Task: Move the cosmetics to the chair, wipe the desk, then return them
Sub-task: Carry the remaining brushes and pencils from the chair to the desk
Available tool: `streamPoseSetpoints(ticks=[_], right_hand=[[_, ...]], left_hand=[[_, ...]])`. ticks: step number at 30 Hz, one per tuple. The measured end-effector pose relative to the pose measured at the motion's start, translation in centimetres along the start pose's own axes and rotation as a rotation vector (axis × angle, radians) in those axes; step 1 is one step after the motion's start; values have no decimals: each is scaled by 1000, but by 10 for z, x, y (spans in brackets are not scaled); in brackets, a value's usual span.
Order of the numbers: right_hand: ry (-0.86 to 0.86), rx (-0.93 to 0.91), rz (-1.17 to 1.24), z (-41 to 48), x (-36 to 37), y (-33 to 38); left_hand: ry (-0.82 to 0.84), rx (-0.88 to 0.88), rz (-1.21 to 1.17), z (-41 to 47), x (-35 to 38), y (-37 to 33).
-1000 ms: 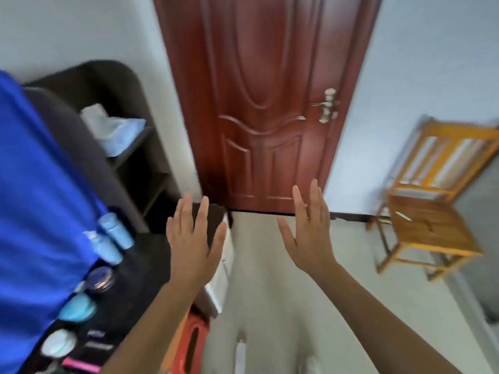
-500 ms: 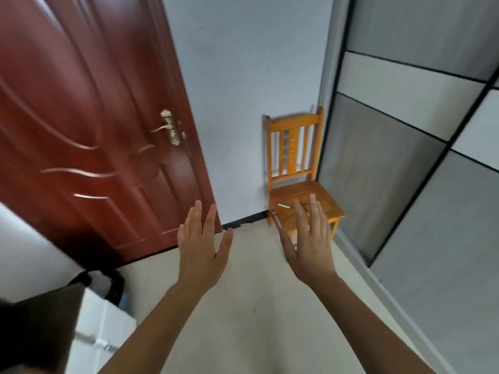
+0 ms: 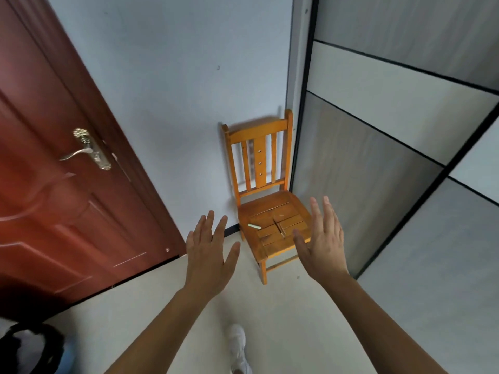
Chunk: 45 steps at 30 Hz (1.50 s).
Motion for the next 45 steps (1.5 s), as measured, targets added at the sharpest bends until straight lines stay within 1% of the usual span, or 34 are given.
streamPoseSetpoints(ticks=[4,8,11,14,17,21,23,28,32,35,37,40,41,43,45], right_hand=[[40,60,-22,88,39,-16],[98,188,-40,177,80,-28],[179,257,-30,233,112,-41],[243,335,-9,266,137,-59],[293,407,8,288,166,-85],[426,461,34,310,221,-127],[498,479,32,314,251,-150],[667,534,9,312,340,-214],[779,571,-44,295,414,-261],[798,575,-63,282,455,-282],[781,577,-85,276,476,-293],[669,590,-92,274,488,-302],[631,597,-76,274,490,-304],[588,604,-28,277,492,-305],[586,599,0,278,493,-305]], left_hand=[[24,29,-12,99,32,29],[131,-12,4,205,68,64],[214,-16,3,272,96,82],[295,11,37,316,123,91],[337,34,46,349,155,96],[443,-7,84,371,212,110],[462,-16,99,376,242,117],[524,-14,131,385,342,145],[617,-19,182,383,429,180],[634,-3,199,379,476,199],[651,1,227,373,503,209],[661,-4,284,363,528,219],[631,4,288,362,533,221],[521,32,261,360,535,223],[412,70,198,358,534,225]])
Point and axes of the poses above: each hand's wrist, its own z-axis towards the middle knuckle, its own x-axis out of the palm, y = z × x, the point moved 4 cm from there along z, towards the middle knuckle, and after that the axes turned 7 degrees about y, right-handed, at the moved point
